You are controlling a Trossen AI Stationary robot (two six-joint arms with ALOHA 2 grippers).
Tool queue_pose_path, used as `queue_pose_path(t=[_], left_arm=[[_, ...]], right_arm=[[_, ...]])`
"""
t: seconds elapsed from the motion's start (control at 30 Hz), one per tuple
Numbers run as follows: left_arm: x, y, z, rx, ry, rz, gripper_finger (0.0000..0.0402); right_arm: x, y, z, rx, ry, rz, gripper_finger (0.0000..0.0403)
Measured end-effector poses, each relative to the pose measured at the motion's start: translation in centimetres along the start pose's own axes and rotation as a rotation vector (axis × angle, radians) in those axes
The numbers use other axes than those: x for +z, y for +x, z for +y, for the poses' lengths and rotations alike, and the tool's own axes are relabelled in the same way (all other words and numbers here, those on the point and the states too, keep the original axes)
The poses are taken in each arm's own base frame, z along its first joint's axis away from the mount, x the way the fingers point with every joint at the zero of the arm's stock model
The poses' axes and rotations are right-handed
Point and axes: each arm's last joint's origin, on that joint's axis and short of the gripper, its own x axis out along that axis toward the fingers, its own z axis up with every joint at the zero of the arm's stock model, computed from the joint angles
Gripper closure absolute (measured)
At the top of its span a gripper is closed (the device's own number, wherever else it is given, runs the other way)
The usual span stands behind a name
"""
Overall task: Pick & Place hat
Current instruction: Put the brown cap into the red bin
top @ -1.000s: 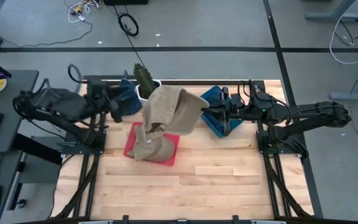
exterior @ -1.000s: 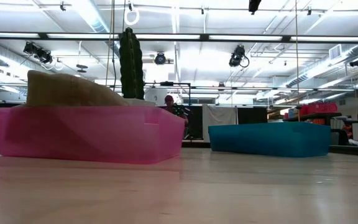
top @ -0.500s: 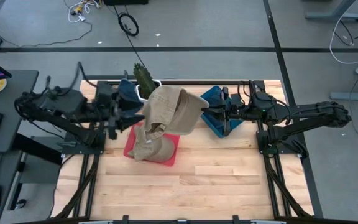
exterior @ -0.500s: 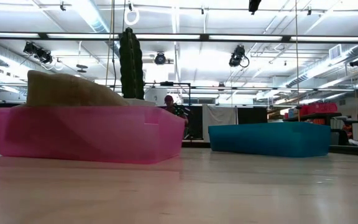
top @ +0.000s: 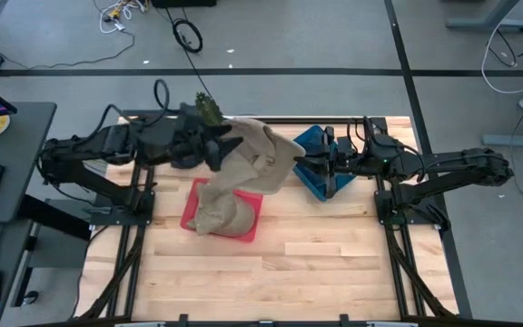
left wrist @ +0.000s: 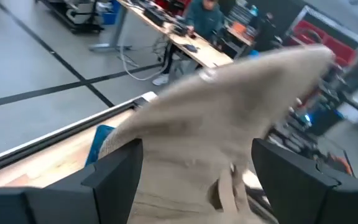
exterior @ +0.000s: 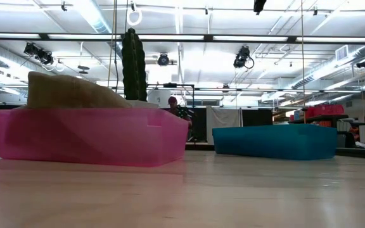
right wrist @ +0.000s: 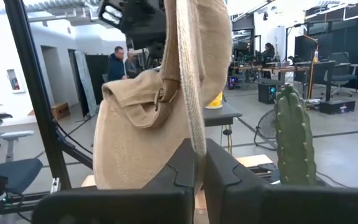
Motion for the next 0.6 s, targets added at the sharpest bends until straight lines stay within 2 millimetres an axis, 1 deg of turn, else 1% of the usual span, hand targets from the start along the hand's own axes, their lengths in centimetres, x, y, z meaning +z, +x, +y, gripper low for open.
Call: queue_pose_path(t=[0.17,0.3,0.43,0.6], left_arm=[[0.1,1.6,0.8,0.059,-0.008,-0.009,0.0099],[0.2,1.6,0.6,0.035,0.017,-0.018,0.0099],[0.8,0.2,0.2,-0.062,0.036,-0.017,0.0099],[1.7,-2.5,0.4,-0.114,0.048,-0.034,0.0099]], right_arm=[[0.0,0.0,0.0,-0.002,-0.010,0.001,0.0396],[0.0,0.0,-0.1,-0.024,-0.010,-0.001,0.0396],[0.0,0.0,-0.2,-0.053,-0.018,-0.004,0.0396],[0.0,0.0,-0.2,-0.054,-0.019,-0.002,0.0396]])
